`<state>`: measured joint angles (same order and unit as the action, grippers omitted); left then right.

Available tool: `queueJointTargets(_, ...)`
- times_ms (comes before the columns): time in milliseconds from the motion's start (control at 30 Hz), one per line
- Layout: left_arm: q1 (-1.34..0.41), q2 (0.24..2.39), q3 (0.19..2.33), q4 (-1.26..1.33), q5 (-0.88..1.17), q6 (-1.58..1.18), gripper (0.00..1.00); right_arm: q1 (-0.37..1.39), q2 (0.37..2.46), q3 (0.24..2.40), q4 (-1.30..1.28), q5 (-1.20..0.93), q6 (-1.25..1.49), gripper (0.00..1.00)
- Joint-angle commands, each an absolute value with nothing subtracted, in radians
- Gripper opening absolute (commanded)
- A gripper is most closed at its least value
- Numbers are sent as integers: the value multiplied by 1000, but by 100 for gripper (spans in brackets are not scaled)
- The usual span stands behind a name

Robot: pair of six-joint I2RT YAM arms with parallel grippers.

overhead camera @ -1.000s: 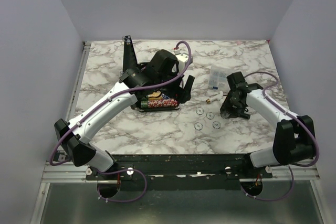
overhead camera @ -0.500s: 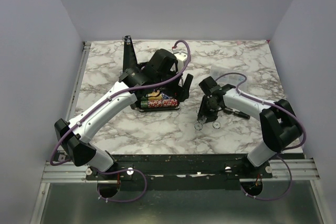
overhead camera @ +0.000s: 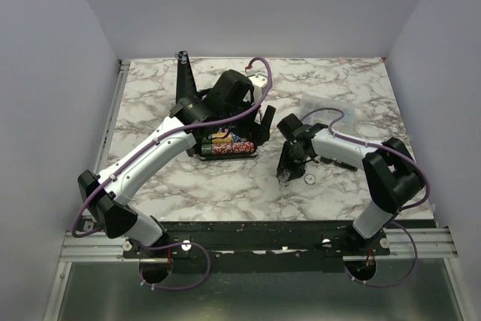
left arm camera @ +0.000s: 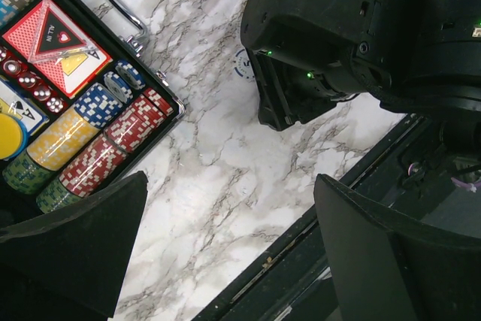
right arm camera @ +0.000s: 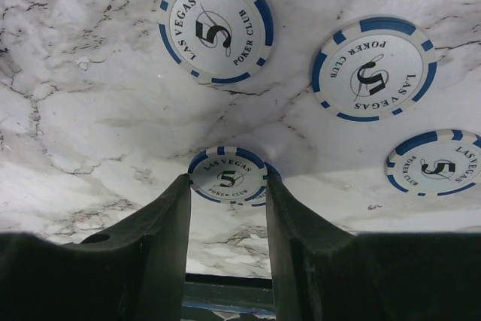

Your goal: Pack up texas hold em set

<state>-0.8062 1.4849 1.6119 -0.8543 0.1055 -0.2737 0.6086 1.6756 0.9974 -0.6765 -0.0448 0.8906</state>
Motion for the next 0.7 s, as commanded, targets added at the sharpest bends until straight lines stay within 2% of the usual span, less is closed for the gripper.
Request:
queueJointTargets(0,-804,1470,1620,-851,96,-265,92,620,1652,999,-708,-32,906,34)
queueJointTargets(667,-803,1472,1621,-851,109,-268,92,638,1638,956,-673,-38,936,39)
